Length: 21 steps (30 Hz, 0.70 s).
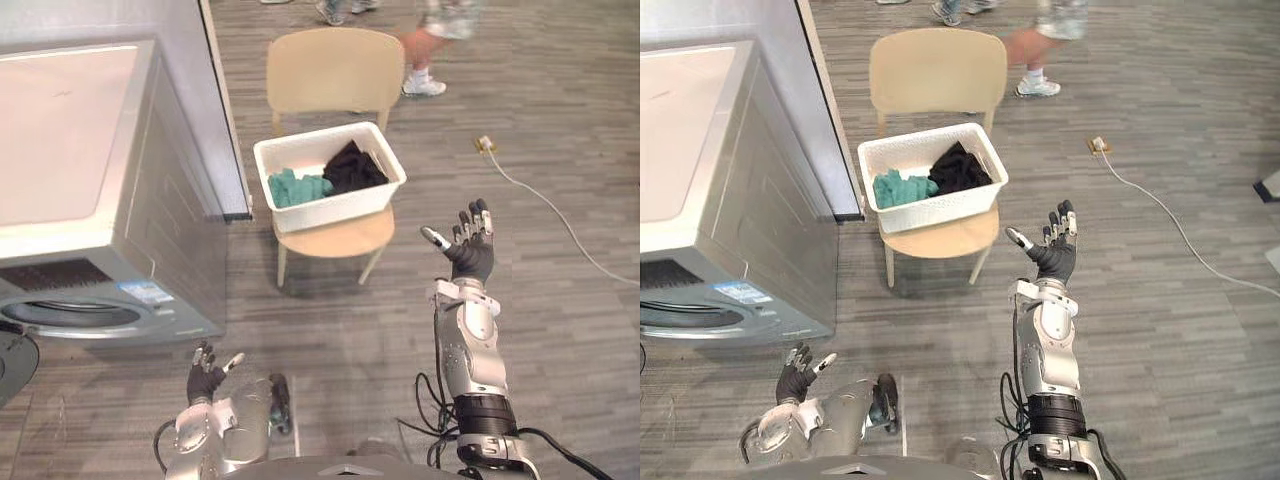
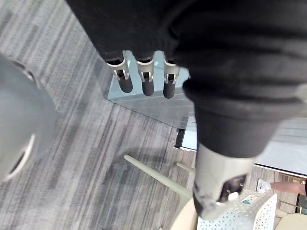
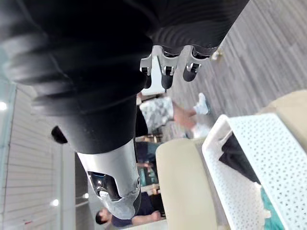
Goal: Pick up the laundry basket with both hands and put the clothes into the washing machine.
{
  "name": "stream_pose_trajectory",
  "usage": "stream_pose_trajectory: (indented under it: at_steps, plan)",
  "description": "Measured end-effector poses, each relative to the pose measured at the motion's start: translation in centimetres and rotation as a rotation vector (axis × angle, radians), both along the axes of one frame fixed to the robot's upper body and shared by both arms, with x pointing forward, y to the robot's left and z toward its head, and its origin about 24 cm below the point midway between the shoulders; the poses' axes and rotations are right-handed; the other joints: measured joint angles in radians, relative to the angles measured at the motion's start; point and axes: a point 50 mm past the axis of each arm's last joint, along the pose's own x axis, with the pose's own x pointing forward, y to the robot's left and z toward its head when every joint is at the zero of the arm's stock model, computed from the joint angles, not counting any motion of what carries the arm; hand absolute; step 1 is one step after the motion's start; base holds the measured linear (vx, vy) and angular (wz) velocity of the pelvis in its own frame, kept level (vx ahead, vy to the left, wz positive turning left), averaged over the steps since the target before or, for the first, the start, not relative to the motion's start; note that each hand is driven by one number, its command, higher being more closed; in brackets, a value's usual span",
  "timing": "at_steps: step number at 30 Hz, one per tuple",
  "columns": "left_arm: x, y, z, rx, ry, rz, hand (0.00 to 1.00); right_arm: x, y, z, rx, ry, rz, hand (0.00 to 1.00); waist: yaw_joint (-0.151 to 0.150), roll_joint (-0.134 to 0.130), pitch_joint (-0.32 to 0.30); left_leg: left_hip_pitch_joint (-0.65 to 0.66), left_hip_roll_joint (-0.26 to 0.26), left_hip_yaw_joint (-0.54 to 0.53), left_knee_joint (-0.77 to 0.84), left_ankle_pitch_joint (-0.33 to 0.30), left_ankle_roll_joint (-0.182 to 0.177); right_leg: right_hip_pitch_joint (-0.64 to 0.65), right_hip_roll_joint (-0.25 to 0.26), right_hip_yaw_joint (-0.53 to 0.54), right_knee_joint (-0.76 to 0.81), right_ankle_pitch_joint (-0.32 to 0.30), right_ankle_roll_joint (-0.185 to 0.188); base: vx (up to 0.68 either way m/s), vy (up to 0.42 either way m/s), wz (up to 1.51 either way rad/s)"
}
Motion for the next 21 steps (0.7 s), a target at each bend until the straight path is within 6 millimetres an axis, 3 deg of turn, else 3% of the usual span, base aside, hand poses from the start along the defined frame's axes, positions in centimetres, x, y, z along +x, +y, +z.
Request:
stream_pose_trajectory:
  at_steps: [2, 4, 6, 8, 9, 11, 12, 13, 16, 18, 21]
  plan:
    - [-0.3, 0.4, -0.1, 0.017, 0.009, -0.016, 0.00, 0.2, 0.0, -1.2, -0.025, 0.067, -0.004, 0.00, -0.005, 0.004, -0.002, 0.101, -0.021, -0.053, -0.055, -0.005, -0.001, -0.039, -0.007, -0.013, 0.179, -0.012, -0.029, 0.38, 0.040, 0.72]
    - [-0.4, 1.1, 0.1, 0.044, 0.006, -0.024, 0.00, 0.4, 0.2, -1.2, -0.033, 0.070, 0.005, 0.00, -0.010, 0.003, -0.008, 0.175, -0.026, -0.105, -0.116, 0.000, -0.008, -0.074, 0.007, -0.064, 0.146, -0.041, -0.074, 0.35, -0.026, 0.80]
    - [-0.3, 1.6, 0.2, 0.063, 0.005, -0.033, 0.00, 0.6, -0.2, -0.4, -0.060, 0.045, 0.004, 0.00, -0.029, -0.006, -0.017, 0.185, -0.036, -0.184, -0.132, 0.004, -0.019, -0.156, 0.028, -0.068, -0.058, -0.078, -0.086, 0.29, -0.110, 1.06]
    - [0.2, 1.0, 0.3, 0.057, -0.006, -0.061, 0.00, 0.6, -1.1, 0.1, -0.128, 0.048, -0.008, 0.00, -0.035, 0.002, -0.012, 0.186, -0.035, -0.265, -0.134, 0.003, -0.044, -0.208, 0.067, 0.004, -0.300, -0.066, -0.084, 0.22, -0.155, 1.03]
    - [0.4, 0.9, 0.3, 0.055, -0.012, -0.068, 0.00, 0.6, -1.3, 0.3, -0.154, 0.050, -0.011, 0.00, -0.041, 0.004, -0.011, 0.186, -0.034, -0.287, -0.133, 0.001, -0.054, -0.215, 0.082, 0.044, -0.378, -0.045, -0.075, 0.24, -0.237, 1.18]
    - [0.3, 0.5, -0.1, 0.067, 0.011, -0.114, 0.00, 0.3, -2.6, 0.6, -0.237, 0.064, -0.039, 0.00, -0.054, -0.008, -0.015, 0.190, -0.043, -0.365, -0.098, -0.031, -0.115, -0.193, 0.104, 0.188, -0.583, 0.112, -0.056, 0.22, -0.307, 1.36]
    - [0.3, 0.7, -0.1, 0.082, 0.017, -0.127, 0.00, 0.2, -2.8, 0.6, -0.256, 0.070, -0.045, 0.00, -0.057, -0.024, -0.018, 0.188, -0.051, -0.381, -0.077, -0.045, -0.131, -0.176, 0.094, 0.201, -0.602, 0.166, -0.052, 0.15, -0.393, 1.44]
    - [0.2, 0.9, -0.4, 0.097, 0.033, -0.141, 0.00, 0.1, -3.3, 0.7, -0.287, 0.076, -0.058, 0.00, -0.066, -0.024, -0.017, 0.180, -0.038, -0.401, -0.029, -0.093, -0.152, -0.145, 0.088, 0.178, -0.588, 0.219, -0.017, 0.08, -0.340, 1.09]
    - [-0.5, 0.0, -0.9, 0.065, 0.055, -0.145, 0.00, -0.1, -4.3, 1.1, -0.373, 0.104, -0.067, 0.00, -0.042, 0.047, -0.054, 0.131, 0.086, -0.453, 0.010, -0.138, -0.193, -0.110, 0.177, 0.056, -0.620, 0.182, -0.073, 0.09, -0.360, 0.89]
    - [-1.2, 0.2, -1.3, 0.062, 0.079, -0.138, 0.00, -0.1, -4.5, 0.8, -0.392, 0.124, -0.052, 0.00, -0.043, 0.053, -0.052, 0.126, 0.125, -0.457, 0.015, -0.105, -0.213, -0.079, 0.197, 0.007, -0.632, 0.166, -0.095, 0.06, -0.261, 0.67]
    - [-1.9, 0.2, -1.5, 0.056, 0.097, -0.135, 0.00, -0.1, -4.6, 0.0, -0.429, 0.176, -0.026, 0.00, -0.036, 0.029, -0.037, 0.079, 0.152, -0.422, 0.087, -0.058, -0.199, -0.034, 0.203, -0.038, -0.662, 0.156, -0.113, 0.02, -0.156, 0.40]
